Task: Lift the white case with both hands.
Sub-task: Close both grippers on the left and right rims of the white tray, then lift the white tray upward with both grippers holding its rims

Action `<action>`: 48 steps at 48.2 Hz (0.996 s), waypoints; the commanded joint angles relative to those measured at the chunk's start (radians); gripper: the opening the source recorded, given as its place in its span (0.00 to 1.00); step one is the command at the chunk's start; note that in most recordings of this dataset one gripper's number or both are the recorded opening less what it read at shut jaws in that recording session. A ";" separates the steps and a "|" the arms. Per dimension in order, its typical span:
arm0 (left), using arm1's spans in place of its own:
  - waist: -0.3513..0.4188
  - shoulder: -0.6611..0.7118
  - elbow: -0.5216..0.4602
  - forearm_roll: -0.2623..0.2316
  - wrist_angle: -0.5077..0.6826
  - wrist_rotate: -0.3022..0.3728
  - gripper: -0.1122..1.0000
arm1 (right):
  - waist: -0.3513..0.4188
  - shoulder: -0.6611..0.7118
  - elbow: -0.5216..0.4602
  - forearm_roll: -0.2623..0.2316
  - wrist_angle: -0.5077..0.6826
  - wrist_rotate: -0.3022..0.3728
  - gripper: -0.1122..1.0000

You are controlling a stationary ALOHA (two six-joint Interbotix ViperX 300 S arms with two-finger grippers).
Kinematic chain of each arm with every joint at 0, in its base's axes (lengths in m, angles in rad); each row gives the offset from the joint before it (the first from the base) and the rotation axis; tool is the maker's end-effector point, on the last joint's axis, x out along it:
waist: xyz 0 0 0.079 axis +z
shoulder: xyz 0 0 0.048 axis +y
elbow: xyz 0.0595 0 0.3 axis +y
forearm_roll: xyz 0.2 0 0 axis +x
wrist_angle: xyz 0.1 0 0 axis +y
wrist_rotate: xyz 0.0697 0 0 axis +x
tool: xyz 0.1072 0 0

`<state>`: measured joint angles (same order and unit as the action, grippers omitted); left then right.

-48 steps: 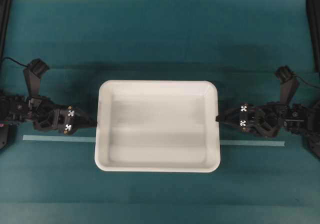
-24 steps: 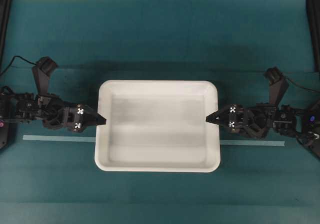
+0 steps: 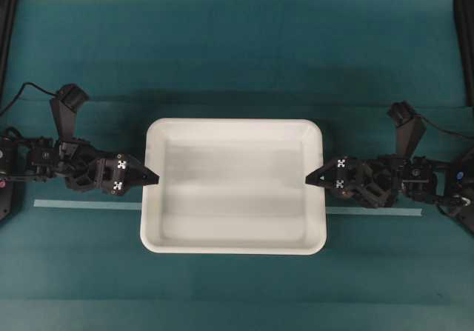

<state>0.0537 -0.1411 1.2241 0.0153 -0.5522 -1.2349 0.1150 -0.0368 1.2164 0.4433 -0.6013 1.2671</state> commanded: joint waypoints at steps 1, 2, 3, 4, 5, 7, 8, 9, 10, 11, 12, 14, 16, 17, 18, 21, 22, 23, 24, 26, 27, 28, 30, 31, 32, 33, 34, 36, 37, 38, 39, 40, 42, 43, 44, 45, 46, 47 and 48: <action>-0.005 0.021 -0.014 0.002 0.005 0.003 0.90 | 0.000 0.023 -0.011 0.003 -0.003 0.011 0.82; -0.005 0.021 -0.014 0.003 0.005 0.003 0.88 | 0.002 0.021 -0.011 0.003 -0.005 0.014 0.79; -0.005 0.021 -0.015 0.003 0.005 0.003 0.86 | 0.002 0.021 -0.012 0.003 -0.005 0.015 0.77; -0.005 0.021 -0.015 0.003 0.005 0.003 0.82 | 0.000 0.020 -0.012 0.003 -0.005 0.015 0.74; -0.005 0.021 -0.015 0.002 0.005 0.003 0.78 | 0.000 0.020 -0.012 0.003 -0.005 0.017 0.72; -0.005 0.021 -0.015 0.002 0.008 0.003 0.68 | -0.005 0.017 -0.014 0.003 0.000 0.018 0.65; -0.005 0.021 -0.015 0.003 0.009 0.003 0.63 | -0.005 0.015 -0.015 0.003 0.002 0.018 0.61; -0.005 0.021 -0.017 0.003 0.012 0.003 0.57 | -0.006 0.014 -0.015 0.003 0.003 0.018 0.57; -0.005 0.021 -0.017 0.003 0.017 0.003 0.52 | -0.009 0.014 -0.015 0.003 0.003 0.018 0.52; -0.005 0.021 -0.015 0.002 0.020 0.003 0.47 | -0.011 0.011 -0.015 0.003 0.003 0.018 0.49; -0.005 0.021 -0.017 0.003 0.028 0.003 0.40 | -0.012 0.011 -0.015 0.003 0.003 0.018 0.45; -0.005 0.021 -0.017 0.002 0.041 0.003 0.31 | -0.015 0.006 -0.017 0.003 0.005 0.018 0.37; -0.005 0.021 -0.017 0.003 0.055 0.002 0.23 | -0.017 0.002 -0.018 0.003 0.009 0.020 0.30; -0.005 0.021 -0.018 0.002 0.063 0.000 0.20 | -0.017 0.000 -0.020 0.003 0.012 0.020 0.27; -0.005 0.020 -0.018 0.002 0.069 0.000 0.19 | -0.018 -0.002 -0.021 0.003 0.017 0.020 0.24; -0.005 0.018 -0.025 0.003 0.089 0.000 0.18 | -0.018 -0.006 -0.023 0.003 0.032 0.018 0.22; -0.005 0.018 -0.028 0.003 0.094 0.000 0.18 | -0.018 -0.009 -0.023 0.003 0.041 0.018 0.22; -0.005 0.018 -0.029 0.003 0.097 0.000 0.18 | -0.018 -0.011 -0.025 0.003 0.048 0.018 0.22; -0.005 0.018 -0.029 0.003 0.100 0.000 0.18 | -0.018 -0.014 -0.028 0.003 0.052 0.018 0.22; -0.003 0.018 -0.032 0.002 0.103 0.000 0.18 | -0.018 -0.015 -0.029 0.003 0.061 0.018 0.22; -0.003 0.020 -0.032 0.002 0.103 0.000 0.18 | -0.018 -0.017 -0.031 0.003 0.064 0.018 0.22; -0.003 0.018 -0.034 0.002 0.103 0.000 0.18 | -0.018 -0.018 -0.032 0.003 0.069 0.018 0.22; -0.003 0.020 -0.034 0.002 0.103 0.000 0.18 | -0.018 -0.018 -0.034 0.003 0.075 0.018 0.22; -0.002 0.020 -0.035 0.003 0.103 0.000 0.18 | -0.018 -0.020 -0.034 0.003 0.078 0.018 0.22; -0.002 0.020 -0.035 0.003 0.103 0.000 0.18 | -0.018 -0.020 -0.034 0.003 0.080 0.018 0.22; -0.002 0.020 -0.035 0.002 0.103 0.000 0.18 | -0.018 -0.020 -0.035 0.005 0.081 0.018 0.22; -0.002 0.020 -0.035 0.003 0.104 -0.002 0.18 | -0.018 -0.020 -0.035 0.003 0.083 0.018 0.22; -0.002 0.018 -0.037 0.002 0.103 -0.003 0.18 | -0.018 -0.020 -0.035 0.003 0.084 0.018 0.22; -0.002 0.018 -0.037 0.003 0.103 -0.005 0.18 | -0.018 -0.020 -0.037 0.003 0.084 0.018 0.22; -0.002 0.018 -0.037 0.002 0.104 -0.006 0.18 | -0.018 -0.021 -0.038 0.005 0.084 0.018 0.22; -0.002 0.018 -0.037 0.003 0.104 -0.008 0.18 | -0.018 -0.021 -0.038 0.005 0.084 0.018 0.22; -0.002 0.018 -0.037 0.003 0.103 -0.009 0.18 | -0.018 -0.021 -0.040 0.005 0.084 0.018 0.22; -0.002 0.015 -0.037 0.002 0.104 -0.014 0.18 | -0.020 -0.025 -0.043 0.005 0.083 0.020 0.22; -0.002 0.011 -0.038 0.003 0.104 -0.017 0.18 | -0.020 -0.028 -0.044 0.005 0.084 0.020 0.22; -0.002 0.006 -0.038 0.002 0.104 -0.021 0.18 | -0.021 -0.029 -0.046 0.005 0.084 0.020 0.22; -0.002 0.000 -0.040 0.003 0.106 -0.026 0.18 | -0.020 -0.034 -0.048 0.005 0.084 0.020 0.22; -0.002 -0.005 -0.041 0.003 0.107 -0.031 0.18 | -0.021 -0.037 -0.049 0.005 0.084 0.021 0.22; -0.002 -0.011 -0.043 0.003 0.112 -0.035 0.18 | -0.023 -0.041 -0.052 0.005 0.084 0.021 0.22; -0.002 -0.018 -0.046 0.002 0.115 -0.041 0.18 | -0.025 -0.044 -0.054 0.005 0.084 0.021 0.22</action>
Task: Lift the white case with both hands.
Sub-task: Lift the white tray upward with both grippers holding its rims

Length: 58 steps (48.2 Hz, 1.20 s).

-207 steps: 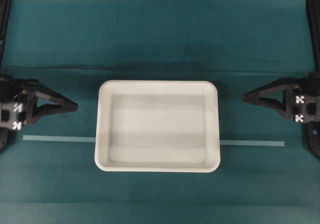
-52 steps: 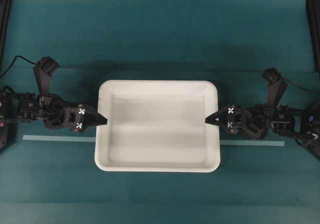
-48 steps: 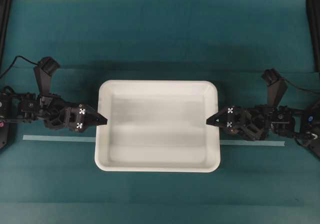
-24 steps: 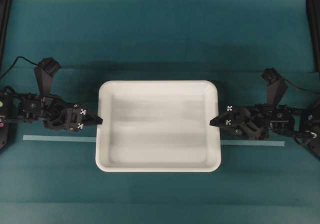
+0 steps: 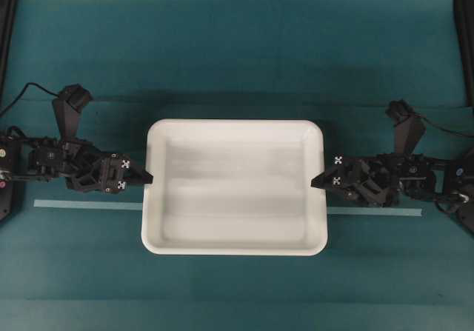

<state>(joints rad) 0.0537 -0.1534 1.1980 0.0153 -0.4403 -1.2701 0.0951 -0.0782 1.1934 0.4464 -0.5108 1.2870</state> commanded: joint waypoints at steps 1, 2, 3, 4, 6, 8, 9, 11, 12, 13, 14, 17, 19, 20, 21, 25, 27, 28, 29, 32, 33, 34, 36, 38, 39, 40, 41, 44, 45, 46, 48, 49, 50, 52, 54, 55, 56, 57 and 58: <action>-0.002 -0.014 -0.021 0.003 0.005 -0.009 0.18 | -0.005 -0.008 -0.032 0.002 -0.005 0.002 0.22; -0.002 -0.020 -0.023 0.003 0.008 -0.014 0.18 | -0.006 -0.012 -0.034 0.002 -0.005 0.002 0.22; -0.002 -0.028 -0.026 0.003 0.012 -0.017 0.18 | -0.008 -0.017 -0.037 0.002 0.000 0.002 0.22; 0.000 -0.037 -0.028 0.002 0.017 -0.020 0.18 | -0.009 -0.021 -0.038 0.002 0.003 0.002 0.22; -0.002 -0.054 -0.034 0.002 0.028 -0.025 0.18 | -0.012 -0.034 -0.044 0.002 0.017 0.002 0.22; -0.002 -0.078 -0.041 0.002 0.044 -0.028 0.18 | -0.014 -0.044 -0.051 0.002 0.034 0.002 0.22; -0.003 -0.089 -0.046 0.002 0.052 -0.028 0.18 | -0.015 -0.051 -0.054 0.002 0.044 0.002 0.22; -0.003 -0.109 -0.054 0.002 0.071 -0.028 0.18 | -0.015 -0.069 -0.060 0.002 0.072 0.000 0.22; -0.003 -0.121 -0.058 0.003 0.080 -0.028 0.18 | -0.015 -0.075 -0.060 0.002 0.083 0.000 0.22; -0.003 -0.132 -0.061 0.003 0.091 -0.028 0.18 | -0.017 -0.084 -0.063 0.002 0.094 0.000 0.22; -0.003 -0.141 -0.064 0.002 0.103 -0.028 0.18 | -0.017 -0.092 -0.064 0.002 0.104 0.000 0.22; -0.003 -0.173 -0.075 0.003 0.138 -0.029 0.18 | -0.018 -0.117 -0.064 0.002 0.138 -0.002 0.22; -0.005 -0.198 -0.081 0.003 0.161 -0.029 0.18 | -0.020 -0.137 -0.066 0.002 0.156 -0.002 0.22; -0.005 -0.209 -0.083 0.003 0.173 -0.029 0.18 | -0.020 -0.146 -0.067 0.002 0.167 -0.003 0.22; -0.005 -0.219 -0.084 0.002 0.184 -0.029 0.18 | -0.023 -0.156 -0.067 0.002 0.176 -0.003 0.22; -0.005 -0.272 -0.092 0.003 0.233 -0.029 0.18 | -0.035 -0.202 -0.074 0.002 0.218 -0.011 0.22; -0.002 -0.291 -0.094 0.002 0.255 -0.029 0.18 | -0.043 -0.222 -0.078 0.002 0.236 -0.014 0.22; 0.000 -0.302 -0.097 0.003 0.264 -0.031 0.18 | -0.049 -0.233 -0.081 0.002 0.245 -0.017 0.22; 0.000 -0.311 -0.098 0.003 0.275 -0.031 0.18 | -0.054 -0.242 -0.084 0.000 0.255 -0.018 0.22; 0.003 -0.334 -0.109 0.003 0.302 -0.031 0.18 | -0.063 -0.272 -0.094 -0.003 0.285 -0.029 0.22; 0.003 -0.342 -0.112 0.003 0.311 -0.031 0.18 | -0.067 -0.281 -0.097 -0.002 0.296 -0.034 0.22; 0.003 -0.350 -0.114 0.003 0.319 -0.031 0.18 | -0.071 -0.290 -0.100 -0.002 0.307 -0.037 0.22; 0.003 -0.364 -0.123 0.003 0.337 -0.031 0.18 | -0.077 -0.305 -0.107 -0.002 0.328 -0.048 0.22; 0.003 -0.374 -0.127 0.003 0.350 -0.031 0.18 | -0.084 -0.321 -0.115 -0.002 0.350 -0.057 0.22; 0.005 -0.379 -0.130 0.002 0.354 -0.031 0.18 | -0.091 -0.331 -0.123 -0.002 0.365 -0.064 0.22; 0.003 -0.382 -0.135 0.002 0.357 -0.031 0.18 | -0.094 -0.337 -0.127 -0.003 0.376 -0.067 0.22; 0.003 -0.387 -0.138 0.002 0.359 -0.031 0.18 | -0.097 -0.345 -0.133 -0.002 0.387 -0.071 0.22; 0.003 -0.394 -0.149 0.003 0.362 -0.032 0.18 | -0.103 -0.365 -0.152 -0.002 0.417 -0.075 0.22; 0.003 -0.396 -0.155 0.002 0.362 -0.032 0.18 | -0.104 -0.371 -0.158 -0.003 0.428 -0.078 0.22; 0.003 -0.396 -0.160 0.002 0.362 -0.032 0.18 | -0.104 -0.377 -0.164 -0.003 0.439 -0.080 0.22; 0.003 -0.397 -0.172 0.002 0.362 -0.032 0.18 | -0.104 -0.391 -0.173 -0.002 0.465 -0.081 0.22; 0.003 -0.399 -0.183 0.003 0.364 -0.032 0.18 | -0.104 -0.399 -0.176 -0.002 0.476 -0.083 0.22; 0.003 -0.397 -0.187 0.003 0.364 -0.032 0.18 | -0.104 -0.405 -0.179 -0.003 0.488 -0.083 0.22; 0.003 -0.399 -0.198 0.003 0.365 -0.032 0.18 | -0.104 -0.423 -0.187 -0.003 0.512 -0.083 0.20; 0.002 -0.399 -0.209 0.003 0.367 -0.032 0.18 | -0.107 -0.437 -0.189 -0.003 0.528 -0.083 0.20; 0.002 -0.399 -0.213 0.003 0.367 -0.032 0.18 | -0.109 -0.445 -0.190 -0.002 0.534 -0.083 0.20; 0.000 -0.400 -0.216 0.003 0.368 -0.032 0.18 | -0.110 -0.451 -0.190 -0.002 0.540 -0.083 0.20; 0.000 -0.400 -0.218 0.003 0.367 -0.031 0.18 | -0.112 -0.457 -0.190 -0.003 0.543 -0.083 0.20; -0.002 -0.402 -0.221 0.003 0.368 -0.032 0.18 | -0.115 -0.463 -0.192 -0.003 0.546 -0.083 0.20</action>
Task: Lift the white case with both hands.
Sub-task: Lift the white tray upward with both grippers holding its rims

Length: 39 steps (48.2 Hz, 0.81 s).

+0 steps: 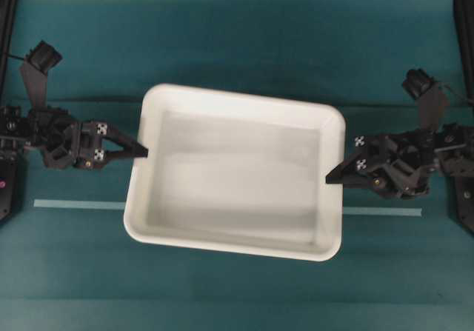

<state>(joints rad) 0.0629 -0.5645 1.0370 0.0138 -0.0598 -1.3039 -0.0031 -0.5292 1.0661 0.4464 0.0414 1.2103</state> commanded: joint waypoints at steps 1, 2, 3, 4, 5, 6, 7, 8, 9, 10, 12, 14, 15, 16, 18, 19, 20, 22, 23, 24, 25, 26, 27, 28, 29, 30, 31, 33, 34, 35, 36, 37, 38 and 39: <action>-0.012 0.008 -0.061 0.005 -0.014 0.003 0.18 | -0.020 -0.020 -0.064 -0.003 -0.003 -0.006 0.20; -0.014 0.008 -0.064 0.005 -0.012 0.002 0.18 | -0.023 -0.026 -0.064 -0.003 -0.002 -0.006 0.20; -0.014 0.008 -0.064 0.003 -0.012 0.002 0.18 | -0.028 -0.034 -0.064 -0.003 0.002 -0.006 0.20; -0.015 0.005 -0.066 0.005 -0.012 0.002 0.18 | -0.029 -0.040 -0.064 -0.003 0.002 -0.006 0.20; -0.015 0.003 -0.066 0.005 -0.012 0.002 0.18 | -0.034 -0.048 -0.064 -0.003 0.003 -0.006 0.20; -0.018 0.002 -0.066 0.005 -0.012 0.002 0.18 | -0.037 -0.054 -0.064 -0.005 0.002 -0.006 0.20; -0.018 -0.002 -0.066 0.005 -0.012 0.002 0.18 | -0.040 -0.060 -0.064 -0.005 0.003 -0.006 0.20; -0.020 -0.003 -0.066 0.003 -0.012 0.002 0.18 | -0.044 -0.071 -0.064 -0.005 0.003 -0.008 0.20; -0.020 -0.005 -0.066 0.003 -0.012 0.002 0.18 | -0.046 -0.075 -0.064 -0.005 0.003 -0.008 0.20; -0.020 -0.008 -0.066 0.005 -0.012 0.000 0.18 | -0.046 -0.080 -0.066 -0.005 0.003 -0.008 0.20; -0.021 -0.012 -0.066 0.005 -0.012 -0.005 0.18 | -0.049 -0.091 -0.067 -0.005 0.005 -0.008 0.20; -0.023 -0.018 -0.066 0.005 -0.012 -0.014 0.18 | -0.052 -0.100 -0.069 -0.005 0.009 -0.008 0.20; -0.023 -0.021 -0.064 0.005 -0.011 -0.020 0.18 | -0.054 -0.104 -0.069 -0.006 0.012 -0.008 0.20; -0.023 -0.023 -0.064 0.005 -0.011 -0.028 0.18 | -0.057 -0.109 -0.071 -0.005 0.015 -0.008 0.20; -0.023 -0.029 -0.064 0.005 -0.011 -0.041 0.18 | -0.060 -0.117 -0.075 -0.006 0.025 -0.008 0.20; -0.023 -0.032 -0.064 0.003 -0.011 -0.046 0.18 | -0.061 -0.120 -0.078 -0.006 0.029 -0.008 0.20; -0.025 -0.035 -0.064 0.003 -0.011 -0.048 0.18 | -0.064 -0.124 -0.080 -0.006 0.035 -0.008 0.20; -0.025 -0.044 -0.066 0.005 -0.011 -0.054 0.18 | -0.069 -0.132 -0.086 -0.008 0.044 -0.008 0.20; -0.026 -0.049 -0.069 0.005 -0.011 -0.055 0.18 | -0.071 -0.137 -0.089 -0.008 0.049 -0.008 0.20; -0.026 -0.054 -0.069 0.005 -0.011 -0.055 0.18 | -0.075 -0.143 -0.094 -0.009 0.055 -0.008 0.20; -0.026 -0.057 -0.071 0.005 -0.011 -0.055 0.18 | -0.077 -0.146 -0.097 -0.009 0.060 -0.008 0.20; -0.026 -0.063 -0.072 0.005 -0.011 -0.055 0.18 | -0.080 -0.150 -0.100 -0.009 0.063 -0.008 0.20; -0.026 -0.067 -0.072 0.005 -0.011 -0.057 0.18 | -0.081 -0.155 -0.103 -0.011 0.067 -0.008 0.20; -0.025 -0.072 -0.074 0.005 -0.011 -0.057 0.18 | -0.083 -0.160 -0.106 -0.009 0.072 -0.008 0.20; -0.025 -0.078 -0.075 0.005 -0.011 -0.057 0.18 | -0.086 -0.164 -0.106 -0.009 0.075 -0.008 0.20; -0.025 -0.083 -0.077 0.005 -0.011 -0.057 0.18 | -0.087 -0.169 -0.110 -0.009 0.081 -0.008 0.20; -0.025 -0.087 -0.080 0.005 -0.009 -0.057 0.18 | -0.089 -0.172 -0.112 -0.011 0.086 -0.008 0.20; -0.023 -0.097 -0.084 0.003 -0.005 -0.058 0.18 | -0.092 -0.181 -0.117 -0.009 0.097 -0.006 0.20; -0.021 -0.100 -0.087 0.005 0.000 -0.058 0.18 | -0.094 -0.186 -0.117 -0.009 0.103 -0.006 0.20; -0.021 -0.104 -0.092 0.005 0.006 -0.058 0.18 | -0.095 -0.190 -0.120 -0.009 0.109 -0.006 0.20; -0.021 -0.107 -0.097 0.003 0.014 -0.058 0.18 | -0.097 -0.193 -0.121 -0.009 0.117 -0.006 0.20; -0.020 -0.110 -0.100 0.005 0.021 -0.058 0.18 | -0.098 -0.196 -0.123 -0.009 0.121 -0.006 0.20; -0.020 -0.115 -0.110 0.005 0.037 -0.058 0.17 | -0.100 -0.199 -0.126 -0.009 0.127 -0.006 0.20; -0.020 -0.118 -0.115 0.005 0.048 -0.058 0.17 | -0.103 -0.204 -0.130 -0.009 0.135 -0.005 0.20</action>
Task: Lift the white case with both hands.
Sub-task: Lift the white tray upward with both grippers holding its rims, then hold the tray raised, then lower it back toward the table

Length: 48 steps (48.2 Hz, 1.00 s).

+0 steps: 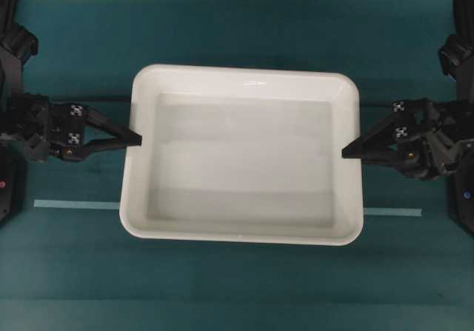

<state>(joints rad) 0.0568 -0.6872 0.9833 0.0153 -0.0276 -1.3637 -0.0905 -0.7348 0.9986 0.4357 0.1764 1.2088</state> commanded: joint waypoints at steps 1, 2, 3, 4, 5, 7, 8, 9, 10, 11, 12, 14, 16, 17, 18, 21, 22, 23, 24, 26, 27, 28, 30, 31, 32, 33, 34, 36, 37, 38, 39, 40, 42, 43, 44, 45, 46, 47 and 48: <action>-0.014 0.003 -0.067 0.002 0.025 0.002 0.17 | -0.015 -0.002 -0.067 0.002 0.005 -0.003 0.20; -0.012 0.002 -0.072 0.003 0.035 0.002 0.17 | -0.017 -0.005 -0.072 0.002 0.009 -0.003 0.20; -0.014 0.000 -0.078 0.002 0.044 0.002 0.17 | -0.018 -0.008 -0.075 0.002 0.014 -0.003 0.20; -0.012 -0.002 -0.084 0.003 0.054 0.002 0.17 | -0.020 -0.011 -0.080 0.002 0.017 -0.003 0.20; -0.012 -0.002 -0.089 0.003 0.058 0.003 0.17 | -0.021 -0.012 -0.086 0.002 0.017 -0.002 0.20; -0.012 -0.003 -0.100 0.002 0.067 0.003 0.17 | -0.026 -0.017 -0.098 0.002 0.020 -0.002 0.20; -0.012 -0.003 -0.104 0.003 0.069 0.003 0.17 | -0.028 -0.018 -0.106 0.002 0.021 -0.002 0.20; -0.012 -0.005 -0.109 0.002 0.071 0.003 0.17 | -0.029 -0.021 -0.114 0.002 0.021 -0.002 0.20; -0.012 -0.005 -0.112 0.003 0.071 0.003 0.17 | -0.031 -0.023 -0.121 0.002 0.023 -0.002 0.20; -0.012 -0.005 -0.115 0.003 0.071 0.003 0.17 | -0.031 -0.026 -0.127 0.002 0.025 -0.002 0.20; -0.012 -0.005 -0.121 0.003 0.071 0.003 0.17 | -0.034 -0.029 -0.135 0.002 0.028 -0.002 0.20; -0.012 -0.006 -0.132 0.003 0.071 0.003 0.17 | -0.035 -0.034 -0.146 0.002 0.035 -0.002 0.20; -0.012 -0.008 -0.141 0.003 0.071 0.003 0.17 | -0.037 -0.038 -0.153 0.002 0.044 -0.002 0.20; -0.014 -0.009 -0.144 0.003 0.071 0.003 0.17 | -0.038 -0.041 -0.161 0.002 0.052 -0.002 0.20; -0.012 -0.009 -0.150 0.002 0.071 0.003 0.17 | -0.038 -0.043 -0.164 0.002 0.057 -0.002 0.20; -0.012 -0.014 -0.164 0.003 0.075 0.003 0.17 | -0.038 -0.044 -0.178 0.002 0.069 0.000 0.20; -0.012 -0.014 -0.169 0.002 0.077 0.003 0.17 | -0.038 -0.046 -0.181 0.002 0.072 0.000 0.20; -0.014 -0.015 -0.175 0.003 0.077 0.003 0.17 | -0.038 -0.044 -0.186 0.002 0.077 0.000 0.20; -0.012 -0.017 -0.178 0.003 0.077 0.003 0.17 | -0.038 -0.046 -0.189 0.002 0.080 0.000 0.20; -0.012 -0.018 -0.192 0.003 0.083 0.003 0.17 | -0.038 -0.046 -0.198 0.002 0.083 0.000 0.20; -0.011 -0.018 -0.198 0.003 0.086 0.003 0.17 | -0.038 -0.046 -0.202 0.002 0.086 0.002 0.20; -0.011 -0.018 -0.204 0.003 0.092 0.003 0.17 | -0.038 -0.046 -0.207 0.003 0.086 0.002 0.20; -0.011 -0.018 -0.221 0.003 0.107 0.003 0.17 | -0.038 -0.048 -0.216 0.003 0.087 0.002 0.20; -0.011 -0.020 -0.227 0.003 0.114 0.003 0.17 | -0.038 -0.048 -0.224 0.003 0.087 0.002 0.20; -0.011 -0.020 -0.235 0.003 0.120 0.003 0.17 | -0.038 -0.049 -0.230 0.002 0.087 0.002 0.20; -0.011 -0.020 -0.242 0.003 0.126 0.003 0.17 | -0.038 -0.051 -0.235 0.003 0.087 0.002 0.20; -0.011 -0.020 -0.249 0.003 0.132 0.005 0.17 | -0.038 -0.051 -0.245 0.003 0.087 0.003 0.20; -0.011 -0.021 -0.261 0.003 0.146 0.005 0.17 | -0.038 -0.052 -0.258 0.002 0.087 0.003 0.20; -0.011 -0.023 -0.267 0.002 0.152 0.005 0.17 | -0.038 -0.052 -0.262 0.003 0.087 0.003 0.20; -0.011 -0.023 -0.273 0.003 0.158 0.005 0.17 | -0.038 -0.052 -0.267 0.003 0.087 0.003 0.20; -0.011 -0.025 -0.278 0.003 0.164 0.005 0.17 | -0.038 -0.052 -0.272 0.003 0.089 0.003 0.20; -0.012 -0.026 -0.282 0.002 0.170 0.005 0.17 | -0.038 -0.052 -0.278 0.003 0.089 0.003 0.20; -0.014 -0.031 -0.291 0.003 0.179 0.005 0.17 | -0.038 -0.052 -0.288 0.003 0.089 0.005 0.20; -0.014 -0.032 -0.295 0.002 0.184 0.005 0.17 | -0.038 -0.052 -0.293 0.003 0.089 0.005 0.20; -0.014 -0.034 -0.296 0.003 0.189 0.005 0.17 | -0.038 -0.052 -0.298 0.005 0.091 0.005 0.20; -0.014 -0.035 -0.299 0.003 0.192 0.005 0.17 | -0.038 -0.052 -0.304 0.006 0.092 0.005 0.20; -0.014 -0.037 -0.301 0.003 0.195 0.005 0.17 | -0.038 -0.054 -0.308 0.006 0.092 0.005 0.20; -0.014 -0.038 -0.304 0.002 0.198 0.005 0.17 | -0.038 -0.054 -0.314 0.006 0.095 0.005 0.20; -0.014 -0.040 -0.305 0.002 0.201 0.005 0.17 | -0.038 -0.052 -0.321 0.006 0.098 0.005 0.20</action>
<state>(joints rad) 0.0583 -0.7716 0.7179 0.0199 0.1779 -1.3637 -0.1181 -0.8222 0.7547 0.4357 0.2976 1.2103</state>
